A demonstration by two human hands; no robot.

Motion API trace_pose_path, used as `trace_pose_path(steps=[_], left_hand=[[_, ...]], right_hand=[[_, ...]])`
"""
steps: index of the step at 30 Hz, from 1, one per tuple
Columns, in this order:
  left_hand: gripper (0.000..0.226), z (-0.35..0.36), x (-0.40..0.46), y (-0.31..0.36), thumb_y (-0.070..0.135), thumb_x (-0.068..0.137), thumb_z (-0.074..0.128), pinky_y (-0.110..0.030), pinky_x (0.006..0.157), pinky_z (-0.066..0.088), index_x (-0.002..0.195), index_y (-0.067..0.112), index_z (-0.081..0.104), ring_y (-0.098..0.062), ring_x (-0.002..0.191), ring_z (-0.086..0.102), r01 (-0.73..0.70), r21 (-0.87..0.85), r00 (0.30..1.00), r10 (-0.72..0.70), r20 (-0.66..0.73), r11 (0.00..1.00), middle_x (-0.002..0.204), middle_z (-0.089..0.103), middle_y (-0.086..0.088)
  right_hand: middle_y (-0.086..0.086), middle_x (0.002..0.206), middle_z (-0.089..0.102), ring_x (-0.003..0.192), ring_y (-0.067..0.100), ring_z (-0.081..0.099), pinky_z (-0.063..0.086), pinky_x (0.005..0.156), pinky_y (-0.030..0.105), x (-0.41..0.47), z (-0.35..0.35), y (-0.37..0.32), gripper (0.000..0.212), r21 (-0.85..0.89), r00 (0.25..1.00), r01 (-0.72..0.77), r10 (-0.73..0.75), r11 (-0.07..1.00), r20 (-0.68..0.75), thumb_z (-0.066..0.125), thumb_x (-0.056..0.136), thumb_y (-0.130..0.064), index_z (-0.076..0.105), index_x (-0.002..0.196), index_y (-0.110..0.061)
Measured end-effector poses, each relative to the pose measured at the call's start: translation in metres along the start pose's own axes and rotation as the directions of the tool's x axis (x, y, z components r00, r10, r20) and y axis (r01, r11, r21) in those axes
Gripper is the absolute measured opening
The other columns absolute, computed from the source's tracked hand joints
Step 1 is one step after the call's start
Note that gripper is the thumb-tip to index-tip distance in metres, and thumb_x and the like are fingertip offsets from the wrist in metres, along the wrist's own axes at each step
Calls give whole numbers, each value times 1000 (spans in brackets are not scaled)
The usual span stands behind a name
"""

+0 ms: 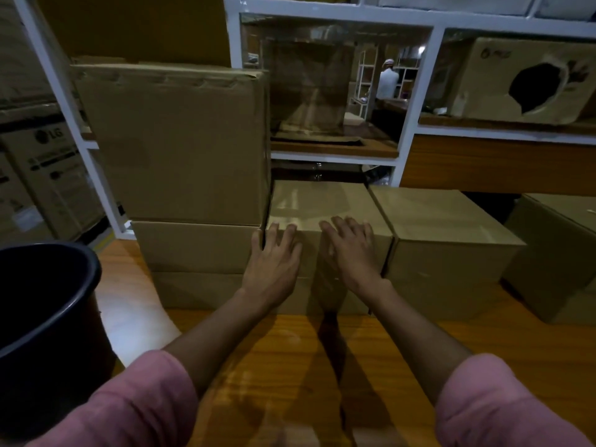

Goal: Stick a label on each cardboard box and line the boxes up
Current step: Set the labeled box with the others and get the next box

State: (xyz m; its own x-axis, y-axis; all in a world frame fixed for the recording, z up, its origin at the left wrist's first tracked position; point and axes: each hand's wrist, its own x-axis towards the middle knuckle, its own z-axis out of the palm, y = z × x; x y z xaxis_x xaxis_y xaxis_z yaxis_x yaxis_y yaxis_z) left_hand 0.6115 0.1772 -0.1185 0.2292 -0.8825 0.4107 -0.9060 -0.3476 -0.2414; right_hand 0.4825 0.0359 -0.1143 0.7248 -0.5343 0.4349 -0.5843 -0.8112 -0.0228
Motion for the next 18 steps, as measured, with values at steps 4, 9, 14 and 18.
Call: trace_pose_path(steps=[4,9,14,18], left_hand=[[34,-1,4,0,27,94,54,-62,103,34,125,14,57,-41,139,35,8,-4,1000,-8,-25,1000,153,34,-14],[31,-13,15,9,25,94,49,-58,101,35,123,13,54,-37,122,49,29,-13,998,-30,-57,999,136,51,-15],[46,-26,32,42,36,98,32,-60,112,31,134,14,50,-34,137,42,-109,-124,991,98,-91,986,145,48,-15],[46,-38,60,89,36,99,34,-55,114,31,136,13,49,-33,138,41,-162,-249,982,132,-133,955,144,49,-14]], right_hand=[[9,160,33,150,36,23,9,123,55,-1,4,3,62,6,1000,4,-4,1000,-9,56,97,-16,33,154,-27],[8,160,35,150,28,26,12,124,47,-2,-4,10,64,142,999,36,-34,989,-16,59,96,-22,32,154,-19],[13,141,56,133,27,48,39,113,43,-6,-15,37,36,339,978,21,51,940,-203,50,103,-24,57,136,-9],[11,120,67,113,29,59,48,97,44,-5,-36,78,36,284,960,-42,117,958,-253,45,99,-29,66,121,-11]])
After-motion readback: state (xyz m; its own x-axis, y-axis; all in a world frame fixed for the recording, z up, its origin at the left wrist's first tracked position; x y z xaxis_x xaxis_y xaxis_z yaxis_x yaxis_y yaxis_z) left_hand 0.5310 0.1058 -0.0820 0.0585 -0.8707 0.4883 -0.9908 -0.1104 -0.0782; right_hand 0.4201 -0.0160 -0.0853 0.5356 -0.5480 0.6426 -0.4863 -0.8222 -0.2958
